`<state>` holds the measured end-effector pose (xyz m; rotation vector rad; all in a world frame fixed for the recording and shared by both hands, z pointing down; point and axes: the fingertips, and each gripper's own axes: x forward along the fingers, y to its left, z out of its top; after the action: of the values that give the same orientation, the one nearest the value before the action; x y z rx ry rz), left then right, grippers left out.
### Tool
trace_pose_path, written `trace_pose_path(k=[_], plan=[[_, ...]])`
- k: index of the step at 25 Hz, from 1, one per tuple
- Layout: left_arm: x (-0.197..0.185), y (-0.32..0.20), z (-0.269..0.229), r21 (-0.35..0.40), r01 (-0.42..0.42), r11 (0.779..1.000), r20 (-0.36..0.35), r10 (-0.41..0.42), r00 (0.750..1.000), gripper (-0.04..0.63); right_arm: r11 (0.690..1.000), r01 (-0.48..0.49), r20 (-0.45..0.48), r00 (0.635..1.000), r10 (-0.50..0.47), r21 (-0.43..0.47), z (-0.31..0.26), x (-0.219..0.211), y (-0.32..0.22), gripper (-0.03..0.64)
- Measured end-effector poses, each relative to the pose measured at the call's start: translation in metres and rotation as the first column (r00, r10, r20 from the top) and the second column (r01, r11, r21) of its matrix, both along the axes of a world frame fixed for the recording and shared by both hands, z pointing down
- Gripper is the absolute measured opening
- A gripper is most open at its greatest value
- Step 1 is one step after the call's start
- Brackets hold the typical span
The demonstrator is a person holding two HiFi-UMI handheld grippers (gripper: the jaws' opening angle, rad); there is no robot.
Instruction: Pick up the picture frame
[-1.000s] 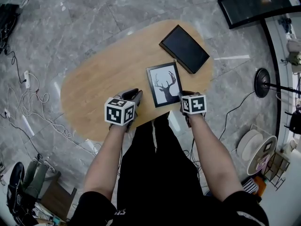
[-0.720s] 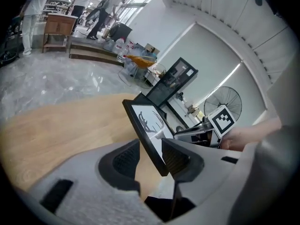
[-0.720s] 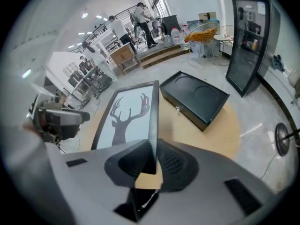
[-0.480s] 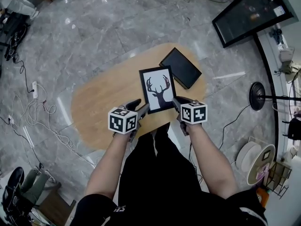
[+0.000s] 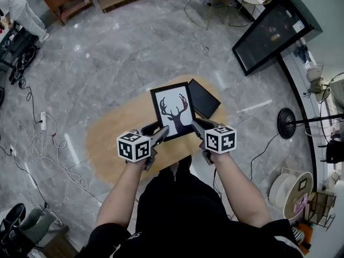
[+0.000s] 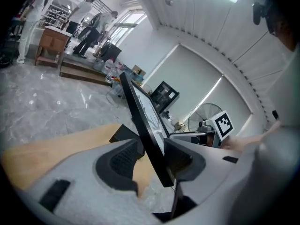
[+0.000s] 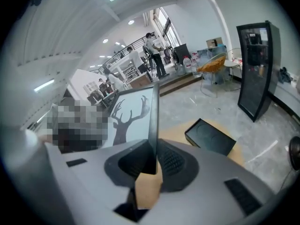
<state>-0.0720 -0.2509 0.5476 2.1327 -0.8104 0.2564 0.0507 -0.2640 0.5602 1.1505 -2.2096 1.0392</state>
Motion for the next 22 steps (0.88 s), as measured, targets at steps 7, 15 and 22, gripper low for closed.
trace_pose_path(k=[7, 15, 22], plan=[[0.010, 0.010, -0.061, 0.087, -0.057, 0.995, -0.089, 0.065, 0.994, 0.127, 0.994, 0.028, 0.041, 0.999, -0.032, 0.110, -0.065, -0.020, 0.012, 0.071], [0.016, 0.022, -0.139, 0.203, -0.114, 0.973, -0.201, 0.155, 0.967, 0.044, 0.972, -0.054, 0.149, 0.989, 0.020, 0.230, -0.131, -0.020, 0.027, 0.074], [0.028, 0.035, -0.187, 0.322, -0.177, 0.930, -0.190, 0.246, 0.950, 0.015, 0.941, -0.080, 0.204, 0.979, 0.012, 0.330, -0.173, -0.010, 0.039, 0.075]])
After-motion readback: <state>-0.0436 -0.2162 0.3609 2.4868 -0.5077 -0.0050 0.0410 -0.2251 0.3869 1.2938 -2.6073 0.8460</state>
